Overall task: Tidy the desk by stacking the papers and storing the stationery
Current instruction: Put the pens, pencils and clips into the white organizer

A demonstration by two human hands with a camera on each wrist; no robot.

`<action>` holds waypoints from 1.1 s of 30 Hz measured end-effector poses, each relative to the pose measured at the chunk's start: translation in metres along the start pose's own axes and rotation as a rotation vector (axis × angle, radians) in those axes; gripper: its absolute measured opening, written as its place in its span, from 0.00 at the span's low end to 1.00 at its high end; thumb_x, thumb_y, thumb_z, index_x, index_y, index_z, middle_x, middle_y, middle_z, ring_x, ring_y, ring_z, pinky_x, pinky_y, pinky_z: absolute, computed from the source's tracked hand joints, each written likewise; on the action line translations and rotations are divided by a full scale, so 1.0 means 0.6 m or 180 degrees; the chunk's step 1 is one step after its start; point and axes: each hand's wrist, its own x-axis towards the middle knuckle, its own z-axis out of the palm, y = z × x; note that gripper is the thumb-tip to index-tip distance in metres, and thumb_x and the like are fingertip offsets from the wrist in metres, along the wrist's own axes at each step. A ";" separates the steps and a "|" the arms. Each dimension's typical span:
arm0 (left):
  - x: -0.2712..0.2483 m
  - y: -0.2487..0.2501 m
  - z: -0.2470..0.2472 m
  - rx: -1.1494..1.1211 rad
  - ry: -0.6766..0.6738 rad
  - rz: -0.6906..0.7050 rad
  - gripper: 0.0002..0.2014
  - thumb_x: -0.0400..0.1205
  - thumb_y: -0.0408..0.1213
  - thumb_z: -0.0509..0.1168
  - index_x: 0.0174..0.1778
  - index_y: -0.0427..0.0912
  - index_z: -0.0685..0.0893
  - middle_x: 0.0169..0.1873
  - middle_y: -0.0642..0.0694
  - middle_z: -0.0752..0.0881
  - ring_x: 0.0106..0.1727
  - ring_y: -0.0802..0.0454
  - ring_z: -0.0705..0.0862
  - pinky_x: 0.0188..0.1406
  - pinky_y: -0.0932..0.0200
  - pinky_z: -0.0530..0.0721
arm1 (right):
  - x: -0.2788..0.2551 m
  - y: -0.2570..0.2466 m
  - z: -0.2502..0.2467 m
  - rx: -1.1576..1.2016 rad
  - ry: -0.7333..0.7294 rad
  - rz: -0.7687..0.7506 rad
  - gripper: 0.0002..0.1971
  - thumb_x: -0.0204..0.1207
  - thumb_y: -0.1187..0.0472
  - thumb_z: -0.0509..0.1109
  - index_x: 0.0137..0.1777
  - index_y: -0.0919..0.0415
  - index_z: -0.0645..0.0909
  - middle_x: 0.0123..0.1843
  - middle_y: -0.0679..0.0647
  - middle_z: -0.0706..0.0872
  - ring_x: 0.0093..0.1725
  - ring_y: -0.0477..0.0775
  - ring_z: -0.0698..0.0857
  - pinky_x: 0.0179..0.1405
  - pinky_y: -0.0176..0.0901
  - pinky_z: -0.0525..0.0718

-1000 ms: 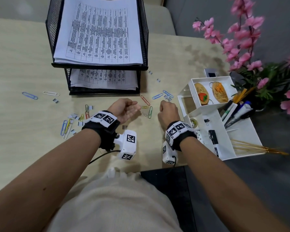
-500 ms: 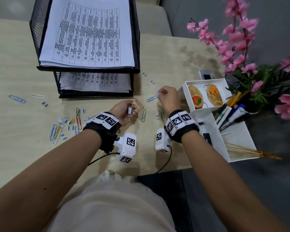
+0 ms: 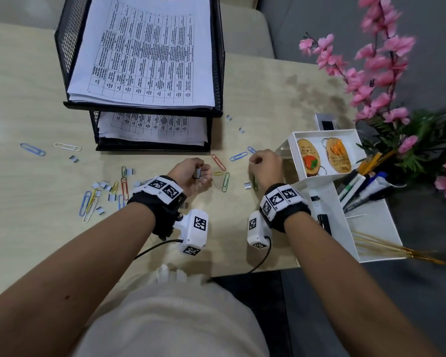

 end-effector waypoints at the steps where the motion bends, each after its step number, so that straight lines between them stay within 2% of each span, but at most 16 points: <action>1: 0.002 -0.001 0.002 -0.0024 -0.0024 0.0006 0.17 0.86 0.35 0.47 0.33 0.38 0.72 0.27 0.45 0.73 0.09 0.58 0.74 0.12 0.74 0.74 | -0.009 -0.008 -0.005 0.0314 0.0045 0.0013 0.09 0.68 0.75 0.66 0.43 0.71 0.87 0.44 0.67 0.89 0.43 0.54 0.86 0.42 0.35 0.77; 3: 0.005 -0.007 0.008 0.0005 -0.0068 -0.0026 0.18 0.87 0.37 0.47 0.34 0.36 0.74 0.29 0.43 0.77 0.12 0.57 0.80 0.15 0.71 0.79 | -0.035 -0.029 -0.011 0.0859 -0.0142 -0.0075 0.08 0.68 0.75 0.69 0.44 0.69 0.88 0.37 0.61 0.87 0.29 0.34 0.81 0.32 0.22 0.75; 5: 0.006 -0.014 0.015 0.0062 -0.0166 -0.0100 0.21 0.87 0.41 0.47 0.36 0.35 0.78 0.22 0.41 0.84 0.15 0.56 0.84 0.18 0.69 0.82 | -0.059 -0.047 -0.018 0.1229 -0.0475 -0.0258 0.08 0.68 0.74 0.72 0.46 0.68 0.87 0.35 0.54 0.84 0.27 0.29 0.79 0.31 0.18 0.76; 7: 0.007 -0.020 0.022 0.0084 -0.0252 -0.0147 0.23 0.88 0.44 0.47 0.36 0.34 0.79 0.19 0.42 0.84 0.16 0.54 0.84 0.20 0.69 0.83 | -0.069 -0.053 -0.029 0.1491 -0.0567 -0.0268 0.07 0.70 0.72 0.73 0.47 0.68 0.87 0.35 0.51 0.84 0.30 0.33 0.80 0.34 0.22 0.80; 10: 0.010 -0.026 0.029 0.0123 -0.0283 -0.0214 0.21 0.87 0.42 0.48 0.31 0.38 0.75 0.14 0.46 0.78 0.11 0.57 0.76 0.14 0.73 0.76 | -0.061 -0.033 -0.035 0.1395 -0.0249 -0.0168 0.05 0.71 0.71 0.72 0.45 0.69 0.88 0.39 0.58 0.88 0.33 0.40 0.81 0.41 0.32 0.81; 12: 0.012 -0.027 0.028 0.0164 -0.0291 -0.0308 0.19 0.86 0.41 0.49 0.28 0.42 0.69 0.10 0.50 0.73 0.09 0.58 0.70 0.09 0.75 0.68 | -0.056 -0.007 -0.027 0.0751 -0.0273 -0.0163 0.08 0.71 0.73 0.69 0.47 0.68 0.87 0.46 0.63 0.89 0.34 0.43 0.80 0.41 0.33 0.77; 14: 0.017 -0.025 0.023 0.0307 -0.0311 -0.0329 0.19 0.86 0.42 0.49 0.28 0.45 0.65 0.09 0.52 0.70 0.08 0.60 0.66 0.07 0.75 0.62 | -0.061 0.015 -0.013 -0.0107 -0.0524 -0.0358 0.13 0.72 0.74 0.64 0.51 0.67 0.86 0.52 0.63 0.88 0.44 0.52 0.82 0.48 0.37 0.78; 16: 0.018 -0.019 0.017 0.0443 -0.0384 -0.0327 0.19 0.86 0.43 0.47 0.27 0.47 0.63 0.09 0.53 0.67 0.07 0.61 0.63 0.06 0.75 0.57 | -0.067 0.029 0.003 -0.0688 -0.0762 -0.0710 0.15 0.70 0.76 0.61 0.52 0.67 0.85 0.53 0.63 0.85 0.53 0.61 0.81 0.54 0.46 0.78; 18: 0.017 -0.012 0.013 0.0488 -0.0450 -0.0318 0.19 0.87 0.44 0.45 0.27 0.48 0.62 0.08 0.52 0.65 0.07 0.61 0.61 0.05 0.74 0.54 | -0.067 0.029 0.014 -0.0861 -0.0797 -0.0831 0.13 0.71 0.77 0.60 0.49 0.69 0.84 0.51 0.64 0.83 0.54 0.65 0.79 0.51 0.50 0.76; 22: 0.018 0.003 0.006 0.0484 -0.0413 -0.0247 0.19 0.86 0.43 0.45 0.27 0.47 0.62 0.08 0.53 0.64 0.07 0.61 0.61 0.05 0.74 0.54 | -0.030 -0.001 0.011 -0.0834 -0.0582 -0.0624 0.10 0.70 0.73 0.61 0.42 0.71 0.84 0.48 0.66 0.84 0.50 0.65 0.82 0.47 0.48 0.79; 27: 0.008 0.021 0.004 0.0442 -0.0272 -0.0028 0.18 0.86 0.39 0.46 0.28 0.45 0.64 0.08 0.53 0.67 0.08 0.61 0.63 0.07 0.76 0.57 | 0.072 -0.056 -0.003 -0.0328 -0.0055 -0.0269 0.13 0.73 0.69 0.63 0.54 0.64 0.86 0.58 0.67 0.84 0.57 0.67 0.83 0.55 0.48 0.80; 31: 0.005 0.030 -0.001 0.0480 -0.0023 0.0058 0.19 0.87 0.37 0.46 0.30 0.41 0.68 0.07 0.52 0.70 0.07 0.62 0.66 0.08 0.74 0.60 | 0.137 -0.083 0.007 -0.0400 -0.0010 -0.0138 0.15 0.74 0.71 0.62 0.58 0.66 0.85 0.64 0.67 0.81 0.62 0.67 0.81 0.59 0.48 0.78; 33: 0.011 0.031 -0.009 0.0422 0.0128 0.0089 0.19 0.87 0.37 0.48 0.30 0.40 0.70 0.08 0.52 0.73 0.08 0.61 0.69 0.09 0.73 0.64 | 0.151 -0.089 0.016 -0.0480 -0.0055 -0.0158 0.15 0.75 0.72 0.61 0.57 0.68 0.85 0.63 0.68 0.81 0.61 0.68 0.81 0.57 0.48 0.79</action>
